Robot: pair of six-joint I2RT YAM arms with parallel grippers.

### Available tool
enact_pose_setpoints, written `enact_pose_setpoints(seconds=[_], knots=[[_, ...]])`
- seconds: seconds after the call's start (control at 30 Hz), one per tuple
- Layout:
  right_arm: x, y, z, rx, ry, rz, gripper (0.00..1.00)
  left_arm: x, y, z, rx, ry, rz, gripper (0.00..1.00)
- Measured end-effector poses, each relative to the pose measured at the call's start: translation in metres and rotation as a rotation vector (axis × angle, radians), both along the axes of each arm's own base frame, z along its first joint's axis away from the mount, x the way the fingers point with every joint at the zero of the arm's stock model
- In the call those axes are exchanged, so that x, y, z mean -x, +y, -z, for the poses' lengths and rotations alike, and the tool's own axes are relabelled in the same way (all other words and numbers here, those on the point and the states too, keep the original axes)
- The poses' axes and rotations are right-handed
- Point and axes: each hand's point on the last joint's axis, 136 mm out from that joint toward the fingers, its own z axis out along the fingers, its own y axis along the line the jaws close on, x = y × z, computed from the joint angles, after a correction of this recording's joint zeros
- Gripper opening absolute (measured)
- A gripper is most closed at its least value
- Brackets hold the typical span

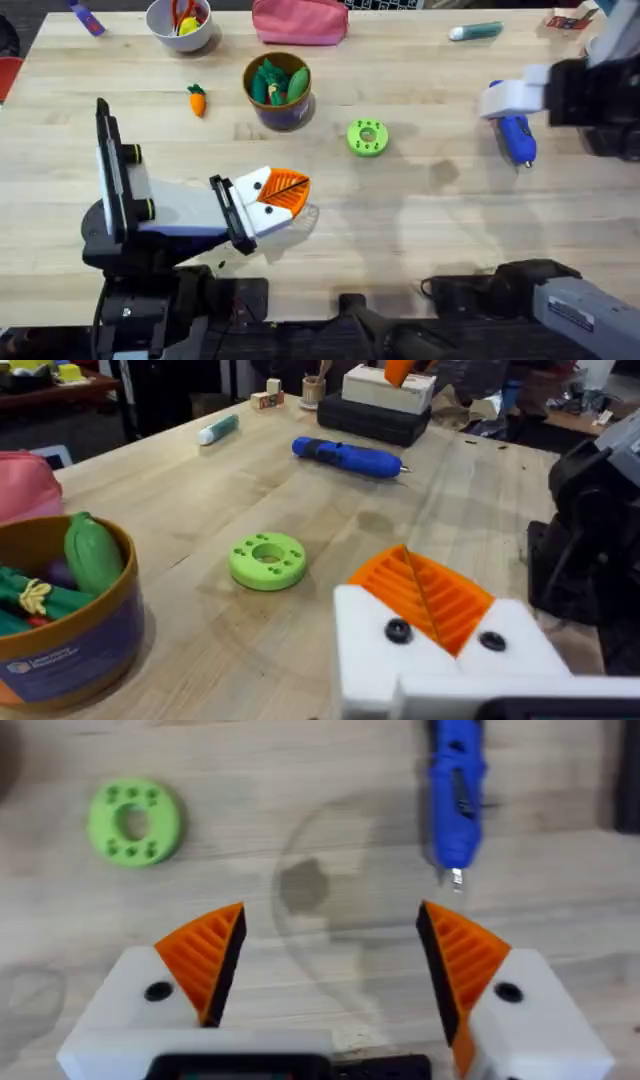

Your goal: Pick up the gripper from the table and insert it into the empty holder that is missing its gripper. Then pick up a screw, insert it into the mounting hole, and use the screwdriver to tighten it. Finally, clean up the table by picking up the vegetable and placing it into the bucket.

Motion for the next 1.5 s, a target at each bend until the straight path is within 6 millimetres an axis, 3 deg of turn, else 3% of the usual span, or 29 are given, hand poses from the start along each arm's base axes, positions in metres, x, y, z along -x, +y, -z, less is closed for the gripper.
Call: enact_pose_setpoints(seconds=[0.27,0.53,0.97,1.3,1.33,1.43,1.5], knots=[[-0.047,-0.068,-0.011,0.037,-0.026,0.17,0.991,0.0,0.0,0.0,0.0,0.0,0.0,0.02],[-0.076,-0.11,0.047,0.014,0.127,0.186,0.986,0.0,0.0,0.0,0.0,0.0,0.0,0.02],[-0.126,-0.131,0.132,0.039,0.229,0.064,0.982,0.0,0.0,0.0,0.0,0.0,0.0,0.02],[-0.134,-0.14,0.17,0.067,0.292,0.012,0.975,0.0,0.0,0.0,0.0,0.0,0.0,0.02],[-0.136,-0.141,0.181,0.066,0.303,0.006,0.965,0.0,0.0,0.0,0.0,0.0,0.0,0.02],[-0.138,-0.14,0.185,0.062,0.306,-0.003,0.907,0.0,0.0,0.0,0.0,0.0,0.0,0.02],[-0.138,-0.139,0.186,0.059,0.307,-0.008,0.776,0.0,0.0,0.0,0.0,0.0,0.0,0.02]])
